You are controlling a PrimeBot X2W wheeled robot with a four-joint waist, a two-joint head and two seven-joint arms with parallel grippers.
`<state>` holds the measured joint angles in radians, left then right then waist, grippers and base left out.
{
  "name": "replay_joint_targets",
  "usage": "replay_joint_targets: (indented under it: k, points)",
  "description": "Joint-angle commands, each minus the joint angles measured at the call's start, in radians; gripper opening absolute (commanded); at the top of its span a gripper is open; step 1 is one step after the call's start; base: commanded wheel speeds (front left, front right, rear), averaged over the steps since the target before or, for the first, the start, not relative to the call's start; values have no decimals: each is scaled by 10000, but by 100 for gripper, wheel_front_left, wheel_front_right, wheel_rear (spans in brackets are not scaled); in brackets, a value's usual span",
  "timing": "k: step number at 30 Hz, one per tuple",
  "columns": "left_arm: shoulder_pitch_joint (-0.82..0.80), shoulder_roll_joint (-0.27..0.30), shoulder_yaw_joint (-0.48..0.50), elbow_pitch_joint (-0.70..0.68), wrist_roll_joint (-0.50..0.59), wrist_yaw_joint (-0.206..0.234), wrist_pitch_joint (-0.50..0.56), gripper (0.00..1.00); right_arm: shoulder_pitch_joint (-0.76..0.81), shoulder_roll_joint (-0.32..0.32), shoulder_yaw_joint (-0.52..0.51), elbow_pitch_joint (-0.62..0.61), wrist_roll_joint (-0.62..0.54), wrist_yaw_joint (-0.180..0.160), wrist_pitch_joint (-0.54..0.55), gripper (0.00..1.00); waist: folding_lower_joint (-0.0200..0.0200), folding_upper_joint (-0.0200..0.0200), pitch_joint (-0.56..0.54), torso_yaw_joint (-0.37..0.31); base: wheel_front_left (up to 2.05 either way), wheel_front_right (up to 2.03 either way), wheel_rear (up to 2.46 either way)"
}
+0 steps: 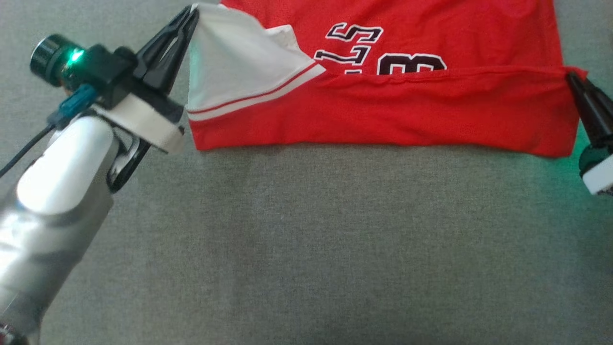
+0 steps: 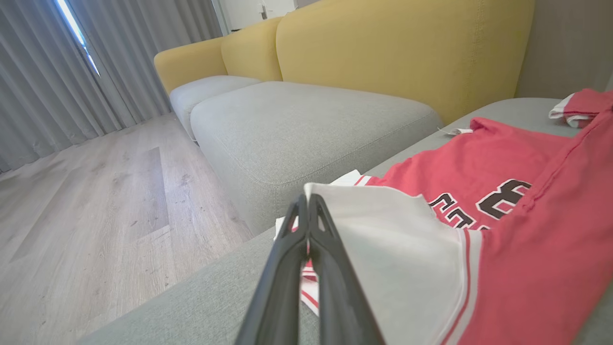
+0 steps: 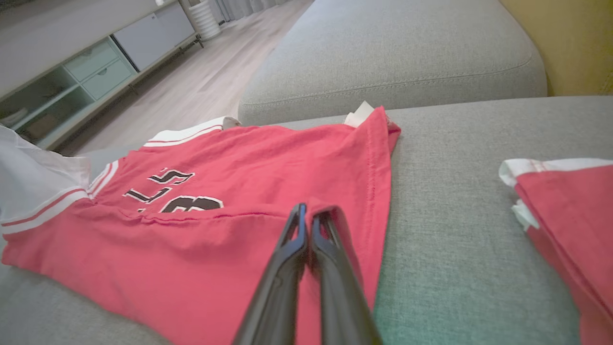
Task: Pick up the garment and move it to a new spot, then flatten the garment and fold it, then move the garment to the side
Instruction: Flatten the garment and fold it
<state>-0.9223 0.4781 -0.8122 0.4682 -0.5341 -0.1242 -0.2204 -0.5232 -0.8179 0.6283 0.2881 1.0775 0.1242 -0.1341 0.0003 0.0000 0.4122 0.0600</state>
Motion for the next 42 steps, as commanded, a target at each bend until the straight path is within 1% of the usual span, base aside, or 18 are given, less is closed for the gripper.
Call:
replay_joint_targets:
  k: [1, 2, 3, 4, 5, 9, 12, 15, 19, 21, 24, 27, 31, 32, 33, 34, 38, 42]
  points:
    - [-527, 263, 316, 7, 75, -27, -104, 0, 10, -260, 45, -60, -103, 65, -21, 5, -3, 0, 151, -7, 0, 0, 0]
    - [-670, 149, 205, 277, 104, -37, -154, 16, -117, -220, 109, 35, -118, 65, -23, 25, -3, 0, 193, -8, 0, 0, 0]
    - [-767, 29, 102, 534, 80, -45, -197, 46, -223, -182, 168, 148, -125, 65, -23, 56, -3, 0, 217, -10, 0, 0, 0]
    - [-835, -81, 27, 770, 25, -51, -237, 98, -317, -142, 219, 261, -133, 65, -41, 100, -3, 0, 231, -15, 0, 0, 0]
    - [-878, -177, 0, 976, -33, -54, -278, 100, -394, -100, 270, 362, -131, 65, -60, 100, -3, 0, 231, -20, 0, 0, 0]
    - [-620, -397, 163, 1474, -146, 13, -392, 100, -574, 49, 440, 655, -305, 65, -527, 100, -3, 0, 44, -61, 0, 0, 0]
    - [240, -689, 829, 1433, -560, 439, -407, 100, -399, 106, 524, 781, -563, 65, -923, 100, -3, 0, -253, -47, 0, 0, 0]
    - [1376, -1048, 1452, 1364, -1053, 928, -410, 100, 79, 338, 274, 720, -517, 65, -1173, 100, -3, 0, -546, -3, 0, 0, 0]
    - [2589, -1423, 1611, 1561, -1413, 1261, -411, 100, 755, 656, -167, 585, -744, 65, -1262, 100, -3, 0, -812, -20, 0, 0, 0]
    - [2781, -1493, 1614, 1643, -1464, 1328, -411, 100, 899, 741, -305, 524, -839, 65, -1267, 100, -3, 0, -856, -34, 0, 0, 0]
    - [3143, -1638, 1559, 1995, -1480, 1617, -397, 100, 1283, 965, -599, 349, -1146, 65, -1272, 100, -3, 0, -961, -118, 0, 0, 0]
    - [3275, -1764, 1528, 2343, -1590, 1670, -261, 100, 1493, 1119, -765, 275, -1327, 65, -1273, 100, -3, 0, -998, -203, 0, 0, 0]
    - [3254, -1841, 1333, 2782, -1605, 1482, 14, 100, 1561, 1279, -904, 265, -1462, 65, -1274, 100, -3, 0, -970, -328, 0, 0, 0]
    - [3240, -1852, 1286, 2890, -1601, 1434, 71, 76, 1574, 1306, -916, 285, -1476, 65, -1275, 100, -3, 0, -961, -346, 0, 0, 0]
    - [3217, -1856, 1235, 2984, -1582, 1382, 103, 40, 1579, 1333, -918, 305, -1485, 65, -1275, 100, -3, 0, -953, -364, 0, 0, 0]
    - [3193, -1866, 1224, 3062, -1588, 1350, 95, 0, 1580, 1359, -908, 337, -1493, 65, -1275, 100, -3, 0, -950, -378, 0, 0, 0]
    - [3133, -1860, 1200, 3278, -1603, 1136, -12, 0, 1553, 1554, -690, 706, -1356, 65, -995, 100, -3, 0, -979, -378, 0, 0, 0]
    - [3065, -1799, 1261, 3248, -1531, 1007, -229, 0, 1451, 1859, -628, 1689, -1361, 65, -317, 100, -3, 0, -1073, -188, 0, 0, 0]
